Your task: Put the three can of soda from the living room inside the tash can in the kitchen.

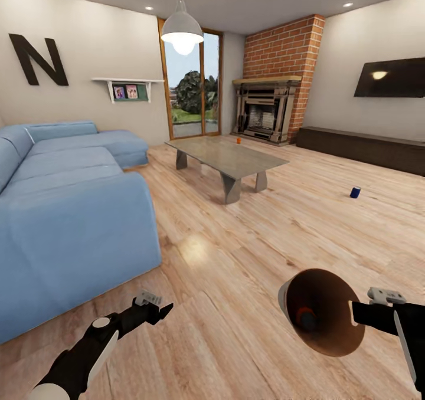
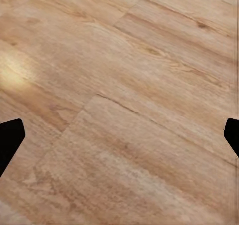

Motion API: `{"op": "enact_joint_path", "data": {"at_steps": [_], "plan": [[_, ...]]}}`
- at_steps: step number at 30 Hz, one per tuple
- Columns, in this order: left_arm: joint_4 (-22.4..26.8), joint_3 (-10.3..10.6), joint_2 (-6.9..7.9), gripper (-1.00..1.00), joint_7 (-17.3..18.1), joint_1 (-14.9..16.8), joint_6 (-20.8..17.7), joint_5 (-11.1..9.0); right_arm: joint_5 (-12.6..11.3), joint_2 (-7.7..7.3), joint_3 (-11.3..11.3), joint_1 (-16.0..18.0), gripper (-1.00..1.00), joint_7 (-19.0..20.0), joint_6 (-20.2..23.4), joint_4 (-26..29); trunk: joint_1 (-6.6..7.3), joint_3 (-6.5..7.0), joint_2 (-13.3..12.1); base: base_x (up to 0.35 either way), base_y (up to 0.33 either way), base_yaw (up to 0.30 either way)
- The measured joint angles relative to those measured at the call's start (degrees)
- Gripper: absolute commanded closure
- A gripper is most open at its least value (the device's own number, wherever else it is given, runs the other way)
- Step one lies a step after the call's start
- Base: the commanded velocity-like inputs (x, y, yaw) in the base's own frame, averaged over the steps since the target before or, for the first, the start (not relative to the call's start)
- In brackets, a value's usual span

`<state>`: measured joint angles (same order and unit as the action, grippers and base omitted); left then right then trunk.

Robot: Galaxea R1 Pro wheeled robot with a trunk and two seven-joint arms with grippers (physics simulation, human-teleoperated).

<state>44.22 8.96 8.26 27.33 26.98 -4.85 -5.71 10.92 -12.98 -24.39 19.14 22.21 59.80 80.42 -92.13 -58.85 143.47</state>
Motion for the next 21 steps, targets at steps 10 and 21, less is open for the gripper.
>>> {"op": "enact_joint_path", "data": {"at_steps": [10,21], "plan": [[-0.09,0.0,0.0,-1.0,-0.06,0.0,0.01,0.08,-0.22,-0.01,0.0,0.0,1.0,-0.01,0.02,-0.07,0.16,1.68,-0.07,0.0,0.0,-0.234],[-0.08,0.0,0.0,-1.0,-0.34,0.0,0.01,0.09,-0.26,0.56,0.04,0.0,1.0,-0.56,-2.35,-0.26,0.44,4.52,-0.22,0.0,0.0,-0.234]]}}
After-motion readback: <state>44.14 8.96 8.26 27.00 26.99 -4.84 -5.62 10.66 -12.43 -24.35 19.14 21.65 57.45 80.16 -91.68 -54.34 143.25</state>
